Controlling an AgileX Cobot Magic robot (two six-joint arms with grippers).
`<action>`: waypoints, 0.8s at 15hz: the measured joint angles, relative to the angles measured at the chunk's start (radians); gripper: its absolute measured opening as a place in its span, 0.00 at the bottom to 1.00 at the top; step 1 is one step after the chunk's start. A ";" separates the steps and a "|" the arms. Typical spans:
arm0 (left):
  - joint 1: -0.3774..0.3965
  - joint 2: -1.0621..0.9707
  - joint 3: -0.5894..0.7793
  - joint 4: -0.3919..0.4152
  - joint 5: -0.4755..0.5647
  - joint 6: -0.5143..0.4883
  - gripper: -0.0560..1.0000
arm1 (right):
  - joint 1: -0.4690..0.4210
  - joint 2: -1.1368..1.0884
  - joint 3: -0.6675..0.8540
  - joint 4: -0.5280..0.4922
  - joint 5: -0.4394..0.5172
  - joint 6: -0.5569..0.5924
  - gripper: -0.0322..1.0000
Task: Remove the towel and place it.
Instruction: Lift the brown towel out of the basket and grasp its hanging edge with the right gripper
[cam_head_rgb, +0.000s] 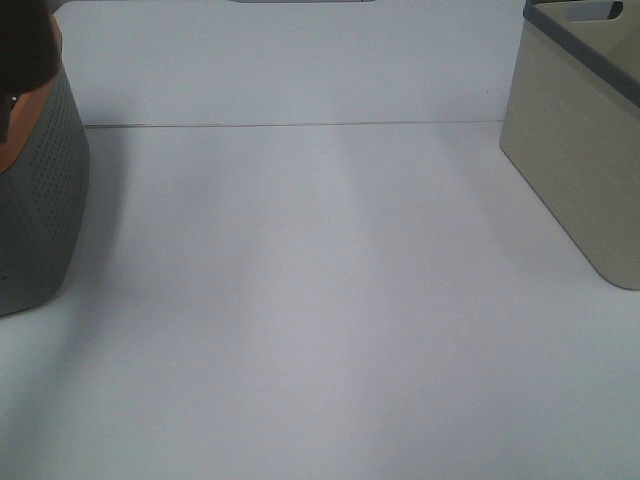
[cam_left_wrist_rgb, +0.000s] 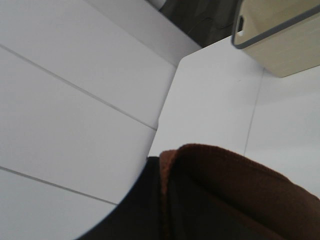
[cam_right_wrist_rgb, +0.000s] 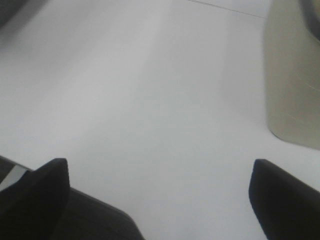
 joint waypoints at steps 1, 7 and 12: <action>-0.064 0.023 0.000 0.023 -0.001 0.006 0.05 | 0.000 0.054 0.000 0.098 -0.012 -0.101 0.86; -0.380 0.187 0.000 0.122 -0.015 0.015 0.05 | 0.000 0.394 0.000 0.627 -0.059 -0.635 0.86; -0.467 0.274 0.000 0.127 -0.022 0.015 0.05 | 0.000 0.476 0.000 0.675 -0.055 -0.654 0.86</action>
